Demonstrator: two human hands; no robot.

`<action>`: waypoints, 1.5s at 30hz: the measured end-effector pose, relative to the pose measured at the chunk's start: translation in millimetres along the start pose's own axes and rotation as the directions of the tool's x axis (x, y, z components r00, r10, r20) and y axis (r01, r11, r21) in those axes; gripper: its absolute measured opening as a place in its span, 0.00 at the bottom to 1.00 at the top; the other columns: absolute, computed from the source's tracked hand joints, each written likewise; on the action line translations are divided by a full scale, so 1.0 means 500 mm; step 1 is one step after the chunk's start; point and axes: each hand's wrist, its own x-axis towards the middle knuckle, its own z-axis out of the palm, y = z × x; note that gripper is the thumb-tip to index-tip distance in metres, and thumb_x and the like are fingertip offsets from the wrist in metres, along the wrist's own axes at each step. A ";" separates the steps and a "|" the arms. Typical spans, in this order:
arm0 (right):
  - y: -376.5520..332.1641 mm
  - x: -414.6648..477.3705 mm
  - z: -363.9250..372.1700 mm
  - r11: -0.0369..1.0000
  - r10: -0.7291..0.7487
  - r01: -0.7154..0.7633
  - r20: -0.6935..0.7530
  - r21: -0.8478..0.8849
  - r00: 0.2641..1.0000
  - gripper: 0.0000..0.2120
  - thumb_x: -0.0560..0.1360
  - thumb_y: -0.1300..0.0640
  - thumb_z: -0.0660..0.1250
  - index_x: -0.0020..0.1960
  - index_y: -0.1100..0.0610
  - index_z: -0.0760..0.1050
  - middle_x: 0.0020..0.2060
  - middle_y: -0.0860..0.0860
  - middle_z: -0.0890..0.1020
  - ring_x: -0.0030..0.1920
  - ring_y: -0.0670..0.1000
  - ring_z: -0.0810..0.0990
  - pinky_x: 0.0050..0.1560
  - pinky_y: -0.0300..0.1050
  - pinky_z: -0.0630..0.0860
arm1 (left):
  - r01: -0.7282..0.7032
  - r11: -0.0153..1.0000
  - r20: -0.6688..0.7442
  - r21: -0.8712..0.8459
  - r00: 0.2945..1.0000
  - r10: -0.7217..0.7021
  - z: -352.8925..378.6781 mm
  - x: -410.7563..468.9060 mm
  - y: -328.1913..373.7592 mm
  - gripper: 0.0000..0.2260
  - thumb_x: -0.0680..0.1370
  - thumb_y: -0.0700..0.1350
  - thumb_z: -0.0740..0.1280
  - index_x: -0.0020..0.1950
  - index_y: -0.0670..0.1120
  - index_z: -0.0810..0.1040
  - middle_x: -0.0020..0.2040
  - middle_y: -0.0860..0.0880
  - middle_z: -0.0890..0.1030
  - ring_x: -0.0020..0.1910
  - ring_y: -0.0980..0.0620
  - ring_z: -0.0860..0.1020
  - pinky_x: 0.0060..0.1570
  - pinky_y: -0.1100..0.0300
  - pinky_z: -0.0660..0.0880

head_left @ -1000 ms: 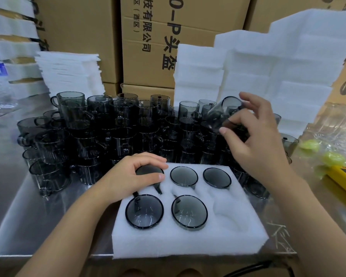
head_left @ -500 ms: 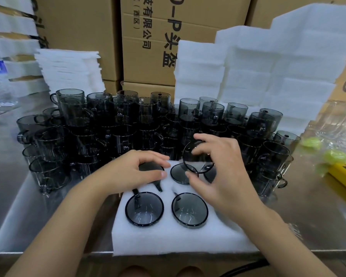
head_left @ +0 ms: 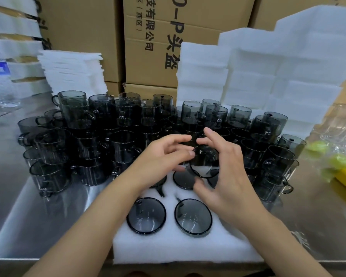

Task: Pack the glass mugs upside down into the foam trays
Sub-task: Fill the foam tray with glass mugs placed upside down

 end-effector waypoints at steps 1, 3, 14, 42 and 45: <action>0.001 0.000 0.000 1.000 -0.001 0.001 0.006 0.003 1.000 0.45 0.66 0.66 0.72 0.73 0.45 0.52 0.62 0.46 0.70 0.62 0.43 0.63 0.64 0.27 0.56 | 0.004 1.000 0.008 -0.007 1.000 -0.004 -0.003 0.001 -0.002 0.15 0.77 0.42 0.67 0.63 0.50 0.77 0.52 0.54 0.83 0.52 0.61 0.81 0.51 0.59 0.80; 0.001 0.001 -0.001 1.000 0.008 -0.008 0.011 0.012 1.000 0.45 0.65 0.66 0.72 0.73 0.45 0.53 0.62 0.47 0.71 0.63 0.43 0.62 0.64 0.26 0.55 | 0.004 1.000 0.031 -0.008 0.999 -0.003 -0.005 0.003 -0.003 0.14 0.77 0.43 0.67 0.63 0.49 0.77 0.54 0.53 0.82 0.53 0.61 0.80 0.53 0.58 0.79; -0.003 0.005 -0.004 0.999 0.039 -0.038 -0.030 0.028 0.999 0.40 0.65 0.71 0.69 0.71 0.51 0.59 0.66 0.51 0.65 0.69 0.45 0.61 0.69 0.34 0.58 | 0.018 0.998 0.147 -0.062 0.989 -0.009 -0.014 0.008 -0.012 0.25 0.73 0.37 0.71 0.66 0.57 0.72 0.54 0.49 0.74 0.48 0.55 0.83 0.47 0.64 0.78; -0.030 -0.082 -0.131 0.912 0.329 -0.382 0.290 0.149 0.899 0.20 0.63 0.45 0.67 0.55 0.37 0.75 0.49 0.39 0.73 0.50 0.41 0.75 0.47 0.29 0.69 | -0.271 0.700 0.471 0.660 0.876 -0.105 -0.005 0.003 -0.027 0.35 0.68 0.62 0.73 0.72 0.66 0.62 0.66 0.78 0.56 0.71 0.74 0.50 0.73 0.62 0.50; -0.032 -0.090 -0.129 0.936 0.308 -0.345 0.307 0.073 0.901 0.23 0.62 0.37 0.63 0.56 0.36 0.72 0.50 0.38 0.70 0.52 0.42 0.72 0.49 0.29 0.66 | -0.271 0.693 0.474 0.668 0.873 -0.115 -0.006 0.003 -0.027 0.35 0.68 0.60 0.73 0.72 0.66 0.61 0.67 0.77 0.56 0.71 0.73 0.50 0.75 0.58 0.51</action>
